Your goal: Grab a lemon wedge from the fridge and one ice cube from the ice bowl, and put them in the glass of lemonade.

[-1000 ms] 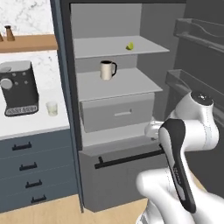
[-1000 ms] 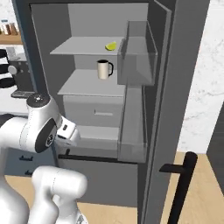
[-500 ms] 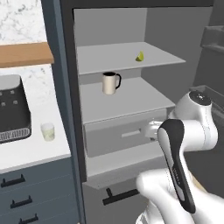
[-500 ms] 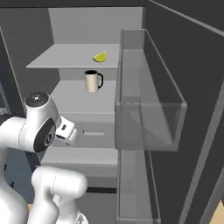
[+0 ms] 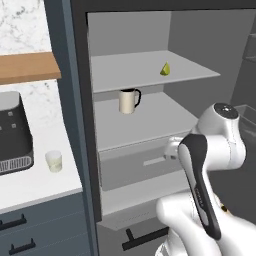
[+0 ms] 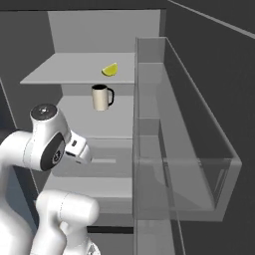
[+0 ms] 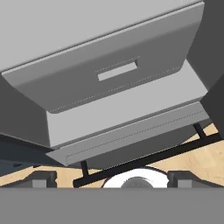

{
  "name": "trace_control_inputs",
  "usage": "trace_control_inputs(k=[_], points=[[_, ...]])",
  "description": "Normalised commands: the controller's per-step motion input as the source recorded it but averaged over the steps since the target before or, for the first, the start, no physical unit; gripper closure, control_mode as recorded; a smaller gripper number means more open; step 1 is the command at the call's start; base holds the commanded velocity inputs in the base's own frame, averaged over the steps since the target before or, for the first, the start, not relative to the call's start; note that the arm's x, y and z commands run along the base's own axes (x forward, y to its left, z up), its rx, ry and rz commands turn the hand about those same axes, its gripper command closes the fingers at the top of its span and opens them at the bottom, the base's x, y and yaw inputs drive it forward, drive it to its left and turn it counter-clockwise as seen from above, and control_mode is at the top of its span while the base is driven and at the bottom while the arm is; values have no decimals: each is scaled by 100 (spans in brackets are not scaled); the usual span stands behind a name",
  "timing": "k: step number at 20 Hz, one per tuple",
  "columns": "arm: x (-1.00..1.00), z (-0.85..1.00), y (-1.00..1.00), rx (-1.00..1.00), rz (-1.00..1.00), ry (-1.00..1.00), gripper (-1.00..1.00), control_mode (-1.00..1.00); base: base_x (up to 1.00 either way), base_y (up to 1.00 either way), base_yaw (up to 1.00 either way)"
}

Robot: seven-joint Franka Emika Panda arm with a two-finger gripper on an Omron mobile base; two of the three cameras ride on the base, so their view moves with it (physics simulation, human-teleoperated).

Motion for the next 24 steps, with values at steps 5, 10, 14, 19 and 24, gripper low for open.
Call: trace_control_inputs(k=[5, 10, 14, 19, 24], points=[[2, 12, 0, 0, 0, -2, -100, -100, 0, 0, 0], [-2, 54, 0, 0, -1, -16, -100, -100, 0, 0, 0], [-2, 47, 0, 0, 0, -22, -100, -100, 0, 0, 0], [-10, 36, 0, 0, 0, -20, -100, -100, 0, 0, 0], [-14, 34, 9, -5, -3, -17, -100, -100, 0, 0, 0]])
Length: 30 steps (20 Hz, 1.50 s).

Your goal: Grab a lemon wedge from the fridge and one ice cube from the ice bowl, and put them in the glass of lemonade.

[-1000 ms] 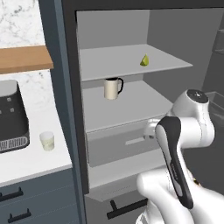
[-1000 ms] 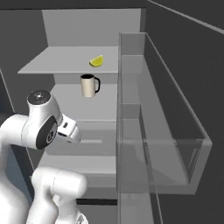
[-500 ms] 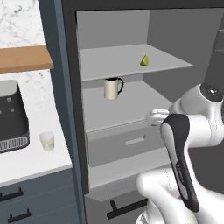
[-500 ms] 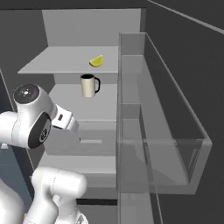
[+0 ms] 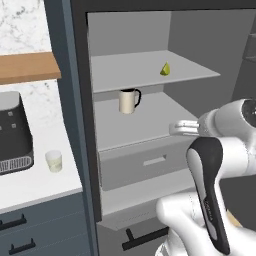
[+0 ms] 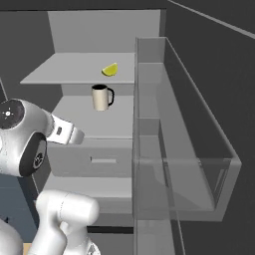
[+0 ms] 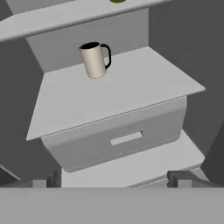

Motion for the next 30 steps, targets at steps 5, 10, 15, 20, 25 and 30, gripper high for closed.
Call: trace_control_inputs(k=[5, 10, 15, 20, 25, 30], points=[[-4, 41, 0, -3, -3, -9, -100, -100, 0, 0, 0], [-1, 58, 0, 0, -4, -8, -100, -100, 0, 0, 0], [0, 65, 0, 0, -6, -9, -100, -100, 0, 0, 0], [0, 61, 0, 0, -5, -4, -100, -100, 0, 0, 0], [0, 40, -1, 0, -2, 0, -100, -100, 0, 0, 0], [2, 16, -3, 0, -1, 2, -100, -100, 0, 0, 0]])
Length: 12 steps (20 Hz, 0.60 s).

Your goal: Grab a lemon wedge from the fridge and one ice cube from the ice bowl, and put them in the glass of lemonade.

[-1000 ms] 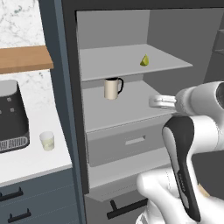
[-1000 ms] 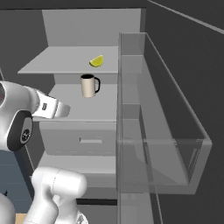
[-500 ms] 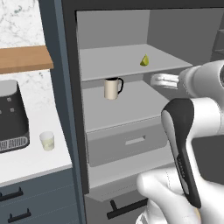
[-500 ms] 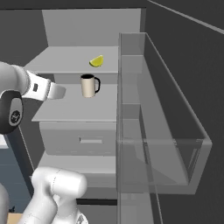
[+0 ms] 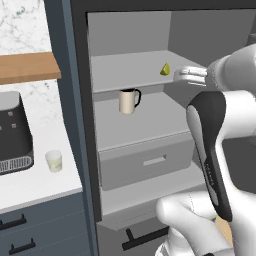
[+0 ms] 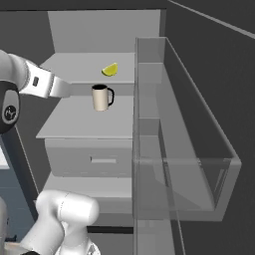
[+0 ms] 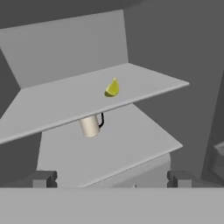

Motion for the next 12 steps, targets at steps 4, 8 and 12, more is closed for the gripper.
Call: trace_control_inputs(k=[4, 8, 12], points=[[13, 0, -3, 0, 0, 2, -100, -100, 0, 0, 0], [23, -1, -5, -1, 0, 4, -100, -100, 0, 0, 0], [27, -6, -3, -1, 0, 3, -100, -100, 0, 0, 0]])
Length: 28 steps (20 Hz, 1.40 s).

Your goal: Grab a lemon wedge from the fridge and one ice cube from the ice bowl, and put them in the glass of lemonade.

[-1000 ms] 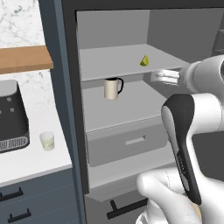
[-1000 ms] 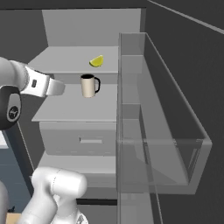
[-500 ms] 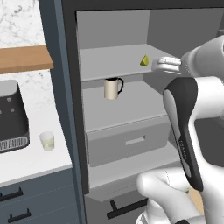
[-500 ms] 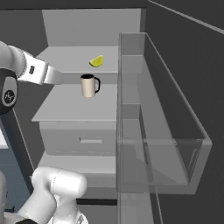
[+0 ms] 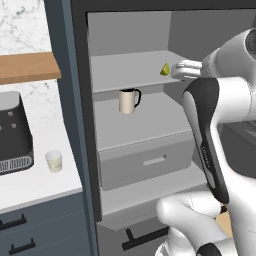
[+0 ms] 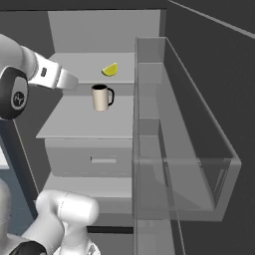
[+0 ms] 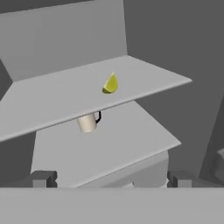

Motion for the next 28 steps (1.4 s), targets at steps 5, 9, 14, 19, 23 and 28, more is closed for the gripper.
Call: trace_control_inputs(k=[5, 9, 14, 19, 23, 28], points=[[33, -12, -9, -2, 0, 1, -100, -100, 0, 0, 0], [44, -22, -17, -3, 0, 0, -100, -100, 0, 0, 0], [64, -16, -14, -1, 0, 0, -100, -100, 0, 0, 0], [75, 0, -4, 0, 0, 3, -100, -100, 0, 0, 0], [76, -6, 0, 0, -3, 9, -100, -100, 0, 0, 0], [69, -15, 0, -1, -4, 10, -100, -100, 0, 0, 0]])
